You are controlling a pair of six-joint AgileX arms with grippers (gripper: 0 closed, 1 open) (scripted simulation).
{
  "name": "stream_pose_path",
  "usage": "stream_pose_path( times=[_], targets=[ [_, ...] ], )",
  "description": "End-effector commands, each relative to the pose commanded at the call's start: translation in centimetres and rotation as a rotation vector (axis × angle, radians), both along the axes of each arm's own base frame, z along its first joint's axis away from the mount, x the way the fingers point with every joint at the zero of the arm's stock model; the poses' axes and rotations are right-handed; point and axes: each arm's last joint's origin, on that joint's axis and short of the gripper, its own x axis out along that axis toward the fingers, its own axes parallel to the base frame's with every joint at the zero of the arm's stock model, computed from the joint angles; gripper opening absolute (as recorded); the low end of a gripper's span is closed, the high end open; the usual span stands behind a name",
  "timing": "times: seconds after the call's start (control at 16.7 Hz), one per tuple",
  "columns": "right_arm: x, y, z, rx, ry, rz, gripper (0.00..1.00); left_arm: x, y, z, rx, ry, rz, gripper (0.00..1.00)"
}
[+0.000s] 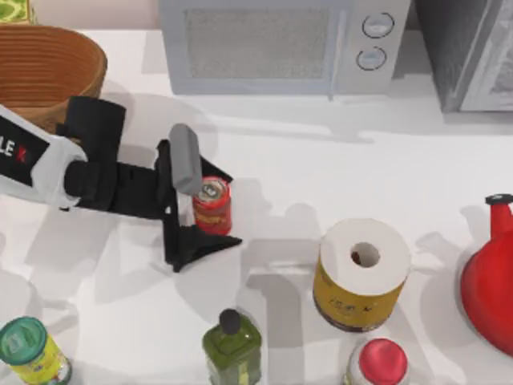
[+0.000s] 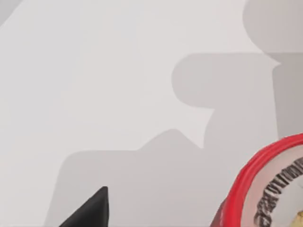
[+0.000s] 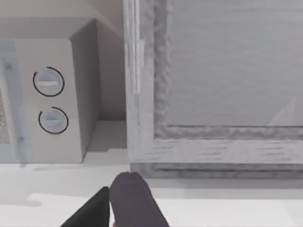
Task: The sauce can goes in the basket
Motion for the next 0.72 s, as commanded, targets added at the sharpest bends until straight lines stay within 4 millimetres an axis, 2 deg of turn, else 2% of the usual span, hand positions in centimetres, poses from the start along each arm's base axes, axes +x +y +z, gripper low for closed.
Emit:
stream_pose_path(
  times=[0.24, 0.72],
  targets=[
    [0.00, 0.00, 0.00, 0.000, 0.000, 0.000, 1.00, 0.02, -0.04, -0.10, 0.000, 0.000, 0.000, 1.00],
    [0.00, 0.00, 0.00, 0.000, 0.000, 0.000, 1.00, 0.02, -0.04, -0.10, 0.000, 0.000, 0.000, 0.40]
  ],
)
